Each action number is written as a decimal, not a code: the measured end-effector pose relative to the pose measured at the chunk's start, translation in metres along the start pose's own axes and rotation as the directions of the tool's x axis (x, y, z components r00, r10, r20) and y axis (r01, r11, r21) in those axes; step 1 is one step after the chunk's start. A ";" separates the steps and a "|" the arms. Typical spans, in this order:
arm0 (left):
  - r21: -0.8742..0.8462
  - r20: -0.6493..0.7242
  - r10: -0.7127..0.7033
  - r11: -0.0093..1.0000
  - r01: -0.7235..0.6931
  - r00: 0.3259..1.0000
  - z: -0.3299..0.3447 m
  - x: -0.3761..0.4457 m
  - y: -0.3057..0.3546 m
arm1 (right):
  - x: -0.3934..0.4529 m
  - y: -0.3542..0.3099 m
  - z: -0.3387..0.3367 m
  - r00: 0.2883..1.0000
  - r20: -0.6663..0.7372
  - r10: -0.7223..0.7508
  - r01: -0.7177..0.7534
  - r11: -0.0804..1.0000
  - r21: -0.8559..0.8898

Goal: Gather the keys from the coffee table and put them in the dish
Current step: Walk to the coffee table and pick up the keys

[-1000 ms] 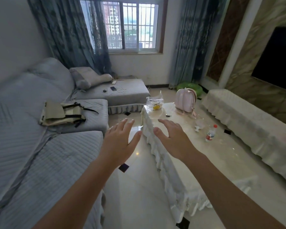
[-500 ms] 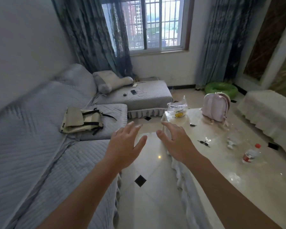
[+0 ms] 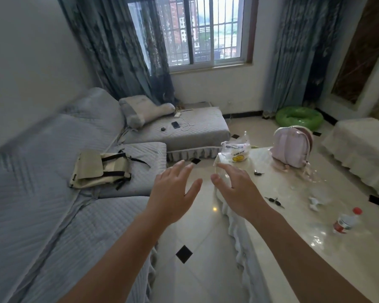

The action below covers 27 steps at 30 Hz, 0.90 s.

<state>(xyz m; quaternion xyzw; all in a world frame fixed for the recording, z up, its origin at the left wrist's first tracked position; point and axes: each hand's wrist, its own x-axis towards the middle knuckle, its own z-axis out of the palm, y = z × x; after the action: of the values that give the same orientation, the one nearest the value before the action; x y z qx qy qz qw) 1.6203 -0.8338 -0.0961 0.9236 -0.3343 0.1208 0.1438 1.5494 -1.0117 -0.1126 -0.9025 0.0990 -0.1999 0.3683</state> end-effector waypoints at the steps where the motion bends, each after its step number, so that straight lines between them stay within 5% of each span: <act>1: -0.015 -0.002 0.006 1.000 -0.006 1.000 0.006 0.010 0.001 | 0.007 0.006 -0.001 1.000 -0.003 0.009 -0.009 1.000 -0.008; 27: -0.258 0.086 0.385 0.899 -0.353 0.919 0.126 0.293 -0.039 | 0.205 0.108 0.009 0.885 -0.323 0.336 -0.374 0.925 -0.063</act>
<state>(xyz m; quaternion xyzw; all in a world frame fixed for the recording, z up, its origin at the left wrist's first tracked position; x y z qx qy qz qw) 1.8803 -1.0196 -0.1265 0.8254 -0.5245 0.0425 0.2044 1.7345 -1.1490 -0.1354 -0.8480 0.3308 -0.2601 0.3223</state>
